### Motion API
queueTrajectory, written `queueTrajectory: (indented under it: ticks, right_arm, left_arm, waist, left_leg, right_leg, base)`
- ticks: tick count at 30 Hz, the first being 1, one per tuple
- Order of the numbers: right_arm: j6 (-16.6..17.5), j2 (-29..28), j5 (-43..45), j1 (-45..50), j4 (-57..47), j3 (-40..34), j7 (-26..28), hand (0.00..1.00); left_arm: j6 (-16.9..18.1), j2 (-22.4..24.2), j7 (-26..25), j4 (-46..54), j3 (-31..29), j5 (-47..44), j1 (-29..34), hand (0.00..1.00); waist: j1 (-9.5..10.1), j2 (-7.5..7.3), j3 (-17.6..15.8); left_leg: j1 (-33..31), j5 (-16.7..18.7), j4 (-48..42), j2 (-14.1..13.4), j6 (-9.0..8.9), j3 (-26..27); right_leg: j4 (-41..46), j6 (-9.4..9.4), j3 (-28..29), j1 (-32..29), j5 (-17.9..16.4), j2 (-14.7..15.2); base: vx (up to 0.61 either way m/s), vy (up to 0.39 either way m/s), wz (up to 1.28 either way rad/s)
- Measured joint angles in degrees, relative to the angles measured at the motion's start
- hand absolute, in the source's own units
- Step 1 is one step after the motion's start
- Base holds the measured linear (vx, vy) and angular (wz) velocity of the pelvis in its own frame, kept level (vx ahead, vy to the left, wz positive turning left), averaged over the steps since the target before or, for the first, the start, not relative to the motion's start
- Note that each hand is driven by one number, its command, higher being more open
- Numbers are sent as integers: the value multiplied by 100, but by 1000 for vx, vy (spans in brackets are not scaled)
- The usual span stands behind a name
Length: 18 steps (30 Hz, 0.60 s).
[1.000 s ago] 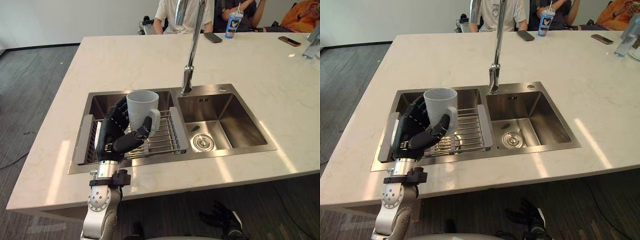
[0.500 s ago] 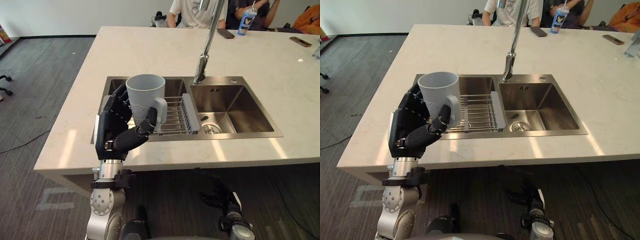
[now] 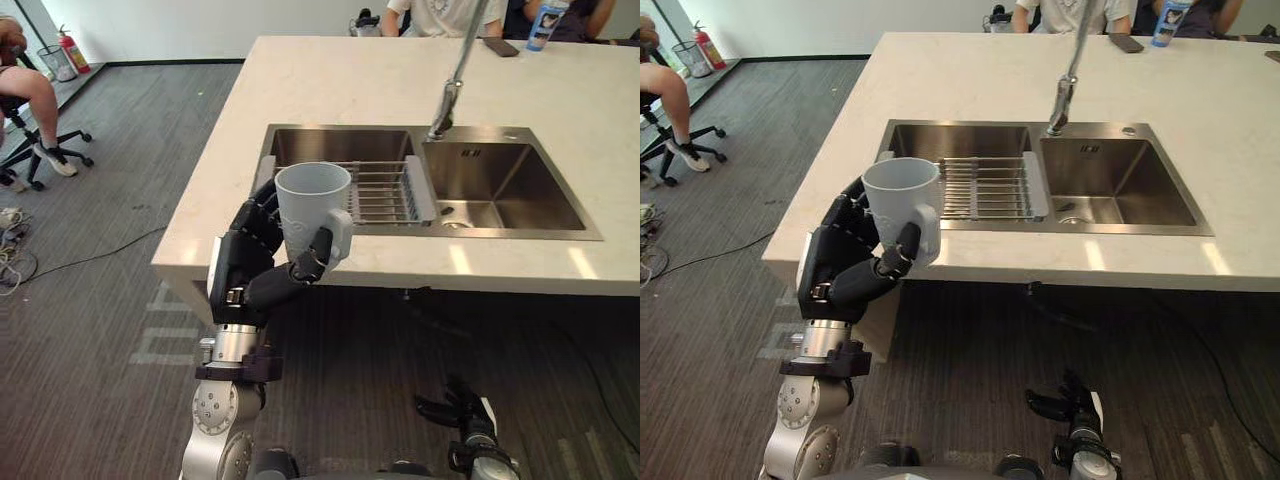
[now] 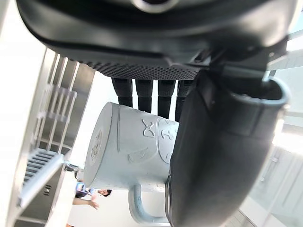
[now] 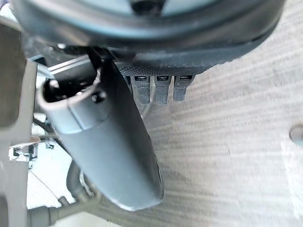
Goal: Walk over to the sink, pick up the cup, carry it to the dishwasher, place the cup inside the dishwasher, then close the dishwasher door
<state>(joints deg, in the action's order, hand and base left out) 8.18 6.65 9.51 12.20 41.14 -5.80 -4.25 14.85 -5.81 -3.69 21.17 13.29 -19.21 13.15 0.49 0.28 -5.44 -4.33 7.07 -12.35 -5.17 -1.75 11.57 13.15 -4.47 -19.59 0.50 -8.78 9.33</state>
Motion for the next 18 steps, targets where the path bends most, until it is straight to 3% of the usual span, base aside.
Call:
queueTrajectory:
  ticks: [6, 8, 9, 10, 13, 16, 18]
  right_arm:
    - [3, -89, -4, 79, 125, -3, 14, 90]
    - [3, -88, -7, 79, 133, -11, 12, 90]
    - [3, -85, -7, 88, 139, -23, -1, 90]
    - [4, -84, -7, 97, 152, -25, -7, 90]
    - [1, -70, -9, -48, 369, -15, -11, 90]
    - [1, -66, -9, -70, 459, -1, -36, 90]
    - [2, -31, -7, -113, 463, -7, -73, 90]
  left_arm:
    - [-27, -77, -19, -214, 99, -1, -6, 30]
    - [-27, -112, -19, -214, 116, 0, -7, 30]
    - [-26, -137, -19, -214, 128, 0, -14, 30]
    - [-26, -165, -19, -214, 128, 1, -14, 30]
    - [-25, -203, -28, -213, 46, 2, 10, 30]
    - [-24, -182, -29, -165, 40, -1, 93, 30]
    - [-28, -110, -21, -126, -3, -3, 121, 30]
  waist:
    - [-41, -52, 35]
    - [-74, -54, 36]
    - [-132, -62, 37]
    - [-146, -89, 50]
    - [-71, -136, 108]
    - [36, -135, 113]
    - [-12, -130, 113]
  left_leg:
    - [-168, -86, -20, 417, 130, -384]
    - [-200, -112, -60, 514, 172, -570]
    - [-223, -156, -62, 566, 242, -738]
    - [-255, -177, -75, 600, 268, -870]
    - [-497, -227, -212, 727, 225, -1127]
    - [-553, -433, -75, 710, 130, -1446]
    - [-751, -586, 12, 648, 142, -1303]
  right_leg:
    - [-42, -85, -225, 111, 89, 297]
    - [155, 58, 394, 58, -3, 256]
    - [292, 227, 856, 28, -126, 213]
    - [307, 252, 1056, 34, -244, 208]
    - [188, 13, 1033, 90, -492, 217]
    - [119, -98, 680, 189, -431, 131]
    - [33, -196, 353, 250, -362, 131]
  base:
    - [-6, 138, 40]
    - [-32, 73, 60]
    - [-37, -4, 76]
    - [-72, -58, 81]
    - [-99, -98, 54]
    - [-72, -130, 51]
    - [-90, -84, 83]
